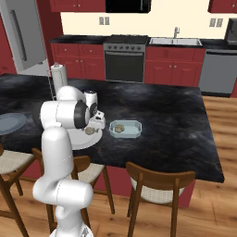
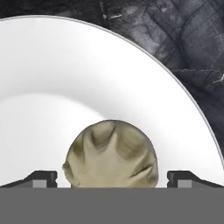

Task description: Place two dumplings into each of the tupperware containers and then place the containers in the fridge.

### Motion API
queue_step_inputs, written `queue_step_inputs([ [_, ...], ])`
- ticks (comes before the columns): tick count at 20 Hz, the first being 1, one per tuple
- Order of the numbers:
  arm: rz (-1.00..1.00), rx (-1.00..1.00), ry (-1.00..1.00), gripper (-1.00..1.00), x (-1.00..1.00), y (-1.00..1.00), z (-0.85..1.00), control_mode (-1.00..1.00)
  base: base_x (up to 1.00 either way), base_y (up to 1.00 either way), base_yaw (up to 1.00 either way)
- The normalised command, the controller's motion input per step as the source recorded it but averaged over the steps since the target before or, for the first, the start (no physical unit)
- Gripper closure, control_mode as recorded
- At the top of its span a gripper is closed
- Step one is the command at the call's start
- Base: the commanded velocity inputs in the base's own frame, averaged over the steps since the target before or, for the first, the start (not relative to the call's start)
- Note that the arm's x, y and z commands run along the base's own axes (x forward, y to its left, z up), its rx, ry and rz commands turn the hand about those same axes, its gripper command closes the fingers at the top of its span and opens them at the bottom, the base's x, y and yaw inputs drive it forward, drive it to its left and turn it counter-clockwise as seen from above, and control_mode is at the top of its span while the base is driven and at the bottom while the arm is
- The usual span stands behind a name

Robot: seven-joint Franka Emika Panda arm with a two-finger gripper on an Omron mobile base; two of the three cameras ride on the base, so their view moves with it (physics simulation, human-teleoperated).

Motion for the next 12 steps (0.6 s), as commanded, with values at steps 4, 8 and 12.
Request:
queue_step_inputs([
  [4, -0.01, 0.0, 0.0, -1.0, 0.0, 0.0, -0.24, -1.0, 0.0, 0.0, 0.0],
  [8, 0.0, 0.0, 0.0, 1.0, 0.0, 0.0, -0.01, -1.0, 0.0, 0.0, 0.0],
  [12, 0.0, 0.0, 0.0, 1.0, 0.0, 0.0, 0.0, -1.0, 0.0, 0.0, 0.0],
])
